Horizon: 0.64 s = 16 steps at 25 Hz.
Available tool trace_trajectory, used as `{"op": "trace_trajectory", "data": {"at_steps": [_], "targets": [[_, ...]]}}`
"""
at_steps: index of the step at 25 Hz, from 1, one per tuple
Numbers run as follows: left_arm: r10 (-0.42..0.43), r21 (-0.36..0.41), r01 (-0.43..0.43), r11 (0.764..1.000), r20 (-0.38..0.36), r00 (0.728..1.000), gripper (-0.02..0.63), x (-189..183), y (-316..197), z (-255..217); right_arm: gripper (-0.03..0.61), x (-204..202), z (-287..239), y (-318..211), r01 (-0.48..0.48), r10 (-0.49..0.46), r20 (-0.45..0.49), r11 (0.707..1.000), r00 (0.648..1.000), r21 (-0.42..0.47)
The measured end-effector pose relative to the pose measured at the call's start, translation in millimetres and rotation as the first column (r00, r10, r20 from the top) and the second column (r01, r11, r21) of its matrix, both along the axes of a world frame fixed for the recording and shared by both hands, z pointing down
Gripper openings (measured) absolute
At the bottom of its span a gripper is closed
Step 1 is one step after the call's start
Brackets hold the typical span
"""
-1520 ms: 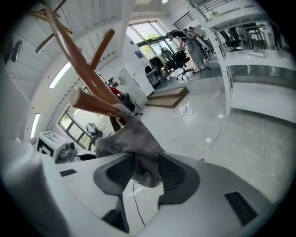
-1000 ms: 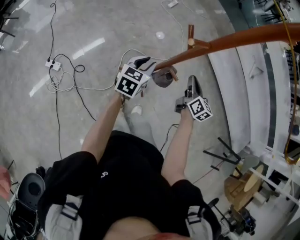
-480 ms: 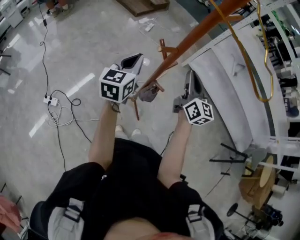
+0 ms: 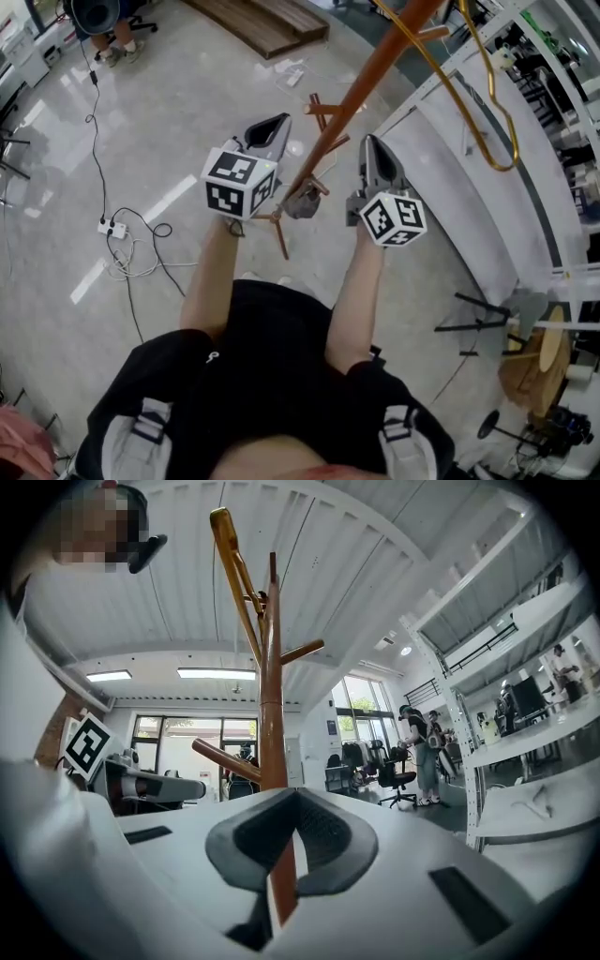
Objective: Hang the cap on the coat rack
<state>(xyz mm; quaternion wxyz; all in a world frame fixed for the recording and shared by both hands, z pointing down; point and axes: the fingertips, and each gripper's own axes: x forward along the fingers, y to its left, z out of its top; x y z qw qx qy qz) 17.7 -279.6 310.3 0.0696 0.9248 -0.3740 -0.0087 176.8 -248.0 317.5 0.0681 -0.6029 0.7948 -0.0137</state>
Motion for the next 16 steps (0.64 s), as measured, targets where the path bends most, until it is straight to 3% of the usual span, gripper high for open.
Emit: {"op": "trace_trajectory", "data": {"at_steps": [5,12,16], "targets": [[0.051,-0.009,-0.052,0.999,-0.054,0.997,0.000,10.0,7.6,-8.2,-0.005,3.9,2.2,2.4,0.003,-0.003,-0.013,1.000,1.000,-0.019],[0.049,-0.017,-0.050,0.999,-0.057,0.997,0.000,12.9,6.9,-4.1,-0.005,6.2,3.5,4.5,0.004,-0.005,-0.042,1.000,0.999,-0.023],[0.069,-0.039,-0.074,0.997,-0.111,0.991,0.000,16.8,8.6,-3.7,-0.005,11.7,4.9,4.9,0.003,-0.005,-0.054,1.000,0.999,-0.029]]}}
